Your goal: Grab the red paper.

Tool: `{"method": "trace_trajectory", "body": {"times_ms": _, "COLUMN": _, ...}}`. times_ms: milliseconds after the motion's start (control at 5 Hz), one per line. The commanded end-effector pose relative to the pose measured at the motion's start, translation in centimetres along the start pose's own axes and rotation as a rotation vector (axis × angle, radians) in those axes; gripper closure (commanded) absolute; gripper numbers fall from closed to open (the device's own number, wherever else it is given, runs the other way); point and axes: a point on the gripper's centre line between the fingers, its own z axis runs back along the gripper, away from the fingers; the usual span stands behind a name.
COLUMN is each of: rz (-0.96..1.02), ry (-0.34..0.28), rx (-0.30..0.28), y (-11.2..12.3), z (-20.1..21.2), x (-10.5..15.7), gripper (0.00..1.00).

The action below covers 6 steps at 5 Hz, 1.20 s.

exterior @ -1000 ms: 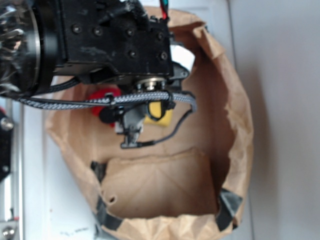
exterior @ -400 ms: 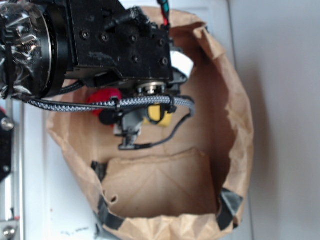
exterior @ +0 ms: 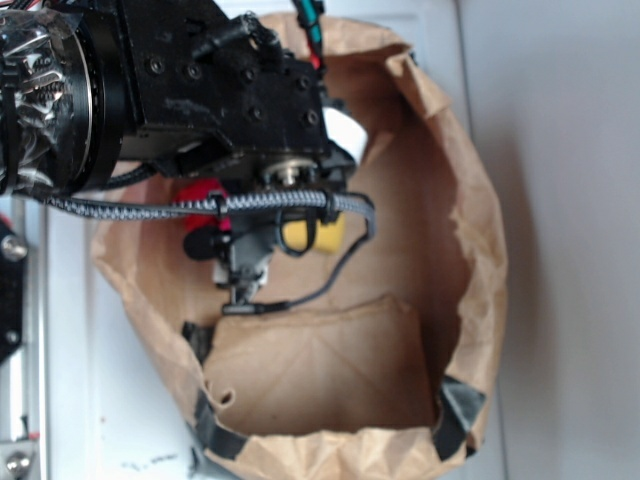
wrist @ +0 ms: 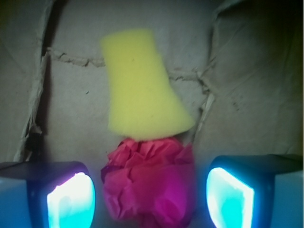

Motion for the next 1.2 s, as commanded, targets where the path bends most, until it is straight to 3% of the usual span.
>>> {"method": "trace_trajectory", "body": {"times_ms": 0, "rz": 0.020, "ry": -0.106, "rx": 0.037, "y": 0.9, "z": 0.4, "x": 0.4, "gripper": 0.00}}
{"method": "trace_trajectory", "body": {"times_ms": 400, "rz": 0.013, "ry": -0.115, "rx": 0.030, "y": 0.2, "z": -0.5, "x": -0.6, "gripper": 0.00}}
{"method": "trace_trajectory", "body": {"times_ms": 600, "rz": 0.018, "ry": -0.118, "rx": 0.055, "y": 0.1, "z": -1.3, "x": -0.7, "gripper": 0.00}}
{"method": "trace_trajectory", "body": {"times_ms": 800, "rz": 0.045, "ry": -0.109, "rx": 0.052, "y": 0.3, "z": -1.6, "x": -0.8, "gripper": 1.00}}
{"method": "trace_trajectory", "body": {"times_ms": 1000, "rz": 0.052, "ry": -0.120, "rx": 0.050, "y": 0.4, "z": -1.2, "x": -0.8, "gripper": 1.00}}
